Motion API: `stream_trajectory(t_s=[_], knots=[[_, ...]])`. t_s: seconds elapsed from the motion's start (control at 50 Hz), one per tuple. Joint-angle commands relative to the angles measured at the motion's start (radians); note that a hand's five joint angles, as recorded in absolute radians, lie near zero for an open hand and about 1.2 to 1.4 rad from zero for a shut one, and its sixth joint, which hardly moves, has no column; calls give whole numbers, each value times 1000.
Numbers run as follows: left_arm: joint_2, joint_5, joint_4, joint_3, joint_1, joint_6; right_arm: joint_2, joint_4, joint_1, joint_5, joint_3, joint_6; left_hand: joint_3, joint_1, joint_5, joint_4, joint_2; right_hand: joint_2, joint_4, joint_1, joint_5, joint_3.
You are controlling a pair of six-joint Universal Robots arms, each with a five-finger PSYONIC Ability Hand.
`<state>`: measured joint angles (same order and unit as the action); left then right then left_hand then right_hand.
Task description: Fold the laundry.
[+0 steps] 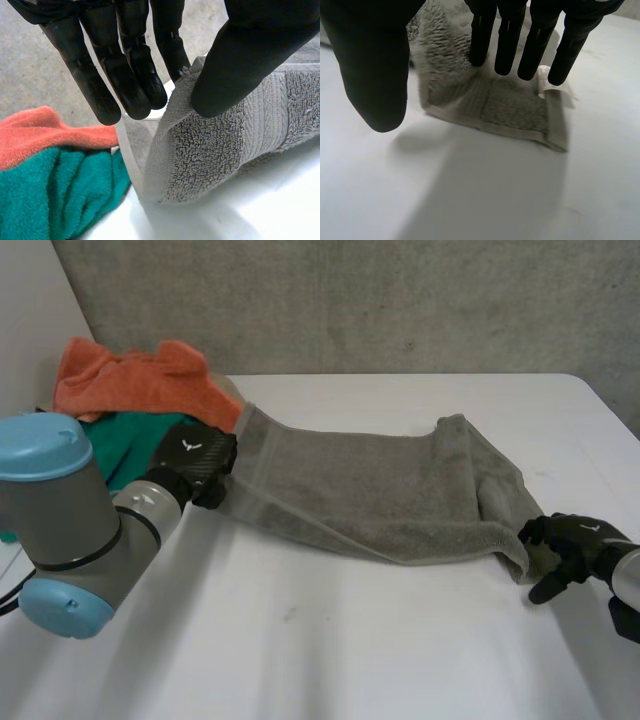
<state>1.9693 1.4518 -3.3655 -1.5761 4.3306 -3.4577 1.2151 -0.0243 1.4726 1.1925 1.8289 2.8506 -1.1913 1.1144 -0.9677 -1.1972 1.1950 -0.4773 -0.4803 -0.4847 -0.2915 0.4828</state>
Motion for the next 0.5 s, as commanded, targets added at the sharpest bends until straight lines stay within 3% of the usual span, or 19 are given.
stream_trajectory(t_s=[0.02,0.16,0.18,0.24,0.28,0.34,0.4,0.5], knots=[[-4,2,1,31,0,2,-66,55,81,6,-59,167,-205,282,-254,-199,201,-48,-45,-41,-59,43],[-4,4,1,45,-2,6,-138,92,162,91,-131,208,-205,282,-254,-199,201,-159,-156,-152,-170,154],[-4,4,1,48,-2,11,-141,96,175,107,-140,205,-205,282,-254,-199,201,-238,-235,-231,-249,233],[-12,5,1,53,0,38,-155,133,205,186,-174,201,-205,282,-254,-199,201,-903,-900,-896,-915,898],[-33,7,5,53,6,67,-155,162,206,248,-197,190,-205,282,-254,-199,201,-919,-916,-912,-930,913],[-69,4,11,42,27,94,-143,170,206,269,-206,159,-205,282,-254,-199,201,-919,-916,-912,-930,913],[-134,4,47,18,72,107,-40,147,206,257,-206,-4,-205,282,-254,-199,201,-919,-916,-912,-930,913],[-254,-5,239,-36,136,95,159,-49,201,234,-215,-488,-205,282,-254,-199,201,-919,-916,-912,-930,913]])
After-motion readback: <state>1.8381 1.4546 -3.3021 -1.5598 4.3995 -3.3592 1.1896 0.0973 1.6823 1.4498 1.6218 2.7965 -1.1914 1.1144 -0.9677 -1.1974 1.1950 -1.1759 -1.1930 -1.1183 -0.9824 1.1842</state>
